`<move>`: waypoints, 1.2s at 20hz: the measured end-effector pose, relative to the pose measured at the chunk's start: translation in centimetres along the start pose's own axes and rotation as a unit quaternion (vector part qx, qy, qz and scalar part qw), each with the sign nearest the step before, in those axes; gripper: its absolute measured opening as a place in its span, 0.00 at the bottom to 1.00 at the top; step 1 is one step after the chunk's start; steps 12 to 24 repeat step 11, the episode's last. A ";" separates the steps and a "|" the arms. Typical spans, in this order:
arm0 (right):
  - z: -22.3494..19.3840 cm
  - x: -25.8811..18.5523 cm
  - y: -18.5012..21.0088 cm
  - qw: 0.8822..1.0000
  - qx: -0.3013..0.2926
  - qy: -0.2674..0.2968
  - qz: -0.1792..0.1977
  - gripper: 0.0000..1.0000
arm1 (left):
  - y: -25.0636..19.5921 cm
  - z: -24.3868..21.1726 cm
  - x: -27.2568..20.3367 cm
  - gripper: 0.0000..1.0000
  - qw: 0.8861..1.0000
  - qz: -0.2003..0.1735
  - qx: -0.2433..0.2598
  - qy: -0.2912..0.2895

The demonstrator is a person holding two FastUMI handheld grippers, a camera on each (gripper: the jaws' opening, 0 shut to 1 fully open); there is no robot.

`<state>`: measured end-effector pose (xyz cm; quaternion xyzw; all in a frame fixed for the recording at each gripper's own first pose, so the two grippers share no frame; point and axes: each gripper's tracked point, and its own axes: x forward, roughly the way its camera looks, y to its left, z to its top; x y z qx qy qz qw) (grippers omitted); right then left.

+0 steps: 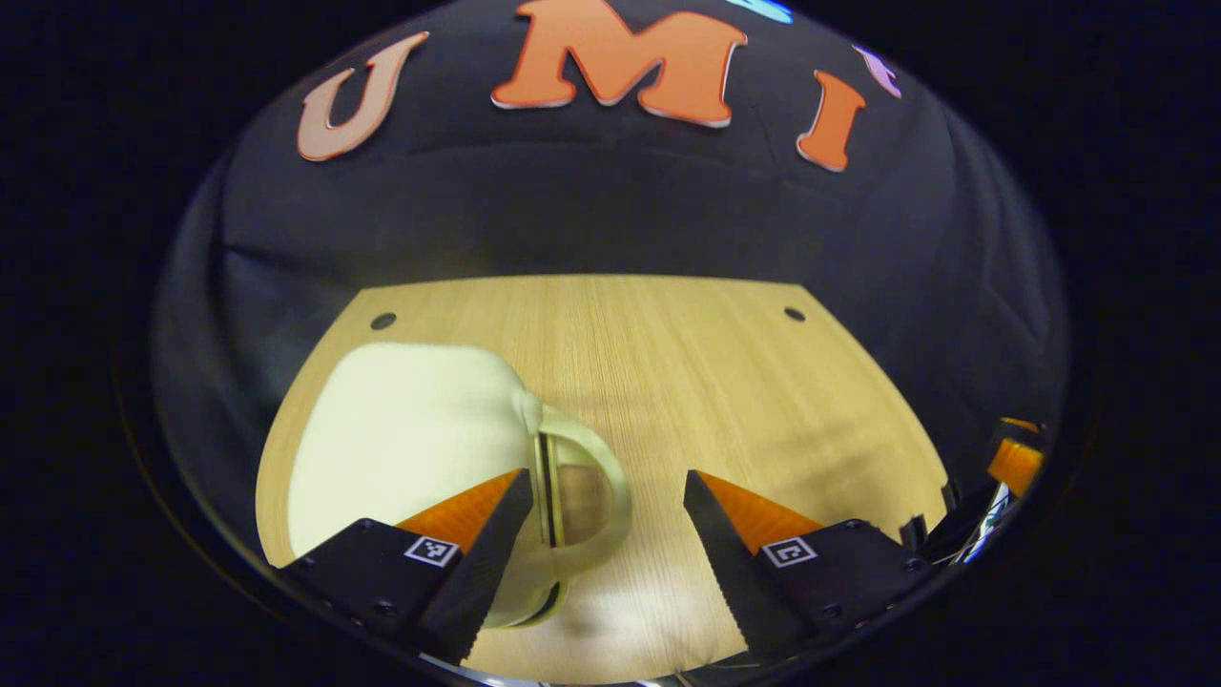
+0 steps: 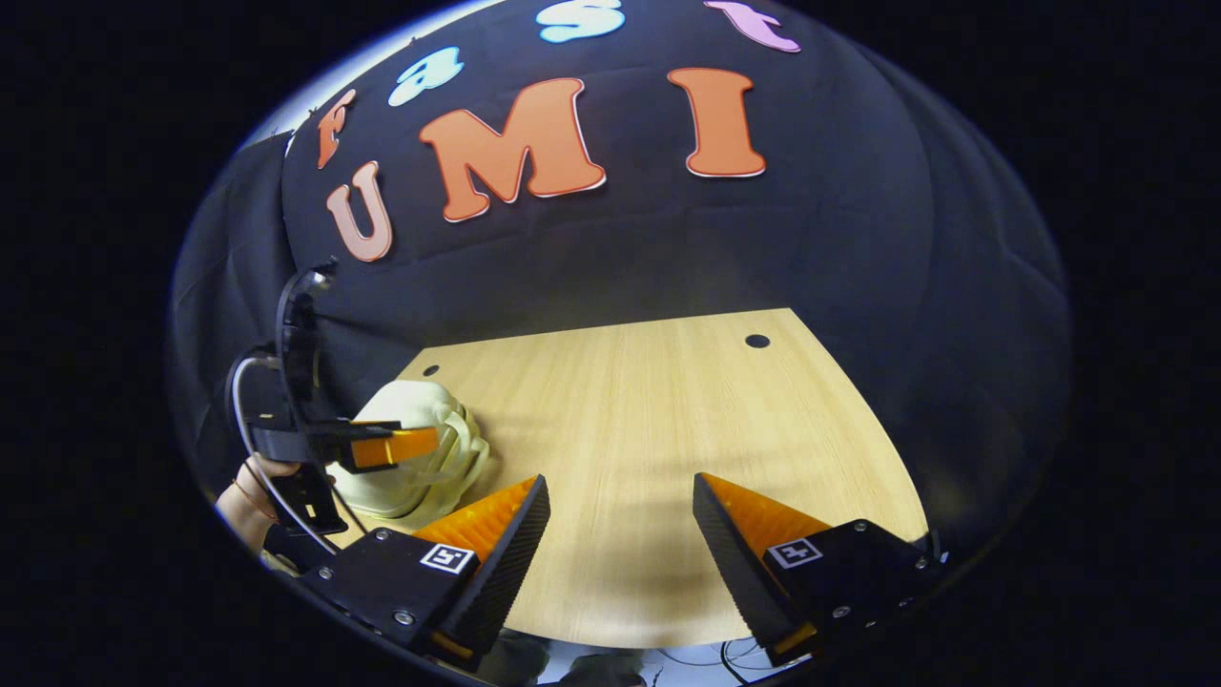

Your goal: First open the suitcase, pack the skin care products into it, and then close the suitcase.

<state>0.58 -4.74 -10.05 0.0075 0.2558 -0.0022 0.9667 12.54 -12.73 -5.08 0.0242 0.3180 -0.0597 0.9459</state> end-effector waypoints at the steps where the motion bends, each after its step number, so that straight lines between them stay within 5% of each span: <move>1: 0.5 0.2 0.6 1.000 -0.006 -0.009 0.005 0.96 | 0.2 2.3 -1.2 0.98 0.999 0.006 -0.012 -0.034; 8: 6.1 -0.1 4.8 0.991 -0.031 -0.125 0.028 0.96 | 1.9 15.2 -8.4 0.97 0.966 0.039 -0.042 -0.250; 11: 7.9 -1.2 6.2 0.982 -0.048 -0.181 0.023 0.96 | 1.8 16.9 -10.0 0.97 0.958 0.061 -0.017 -0.280; 24: 7.9 -1.2 6.2 0.982 -0.048 -0.181 0.023 0.96 | 1.8 16.9 -10.0 0.97 0.958 0.061 -0.017 -0.280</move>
